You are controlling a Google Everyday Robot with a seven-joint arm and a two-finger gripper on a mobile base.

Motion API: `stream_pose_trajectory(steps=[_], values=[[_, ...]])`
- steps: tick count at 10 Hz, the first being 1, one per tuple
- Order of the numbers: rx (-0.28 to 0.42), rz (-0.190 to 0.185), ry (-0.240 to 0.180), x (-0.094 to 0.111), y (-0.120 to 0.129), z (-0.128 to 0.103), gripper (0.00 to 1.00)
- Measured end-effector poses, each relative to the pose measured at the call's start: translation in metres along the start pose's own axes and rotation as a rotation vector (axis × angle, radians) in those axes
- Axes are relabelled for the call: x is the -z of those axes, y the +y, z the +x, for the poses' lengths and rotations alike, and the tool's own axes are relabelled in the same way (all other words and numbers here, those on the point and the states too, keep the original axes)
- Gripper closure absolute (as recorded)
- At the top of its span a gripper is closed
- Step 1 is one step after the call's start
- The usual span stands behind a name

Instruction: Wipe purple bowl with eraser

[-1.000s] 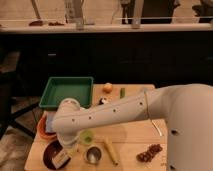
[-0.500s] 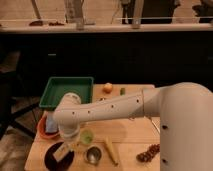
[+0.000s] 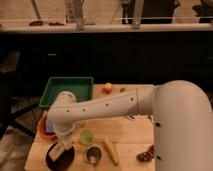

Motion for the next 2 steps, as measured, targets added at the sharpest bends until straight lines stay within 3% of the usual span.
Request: stream_pose_trajectory(steps=[2], values=[[0.014, 0.013, -0.006, 0.0044, -0.0017, -0.0082, 1.0]])
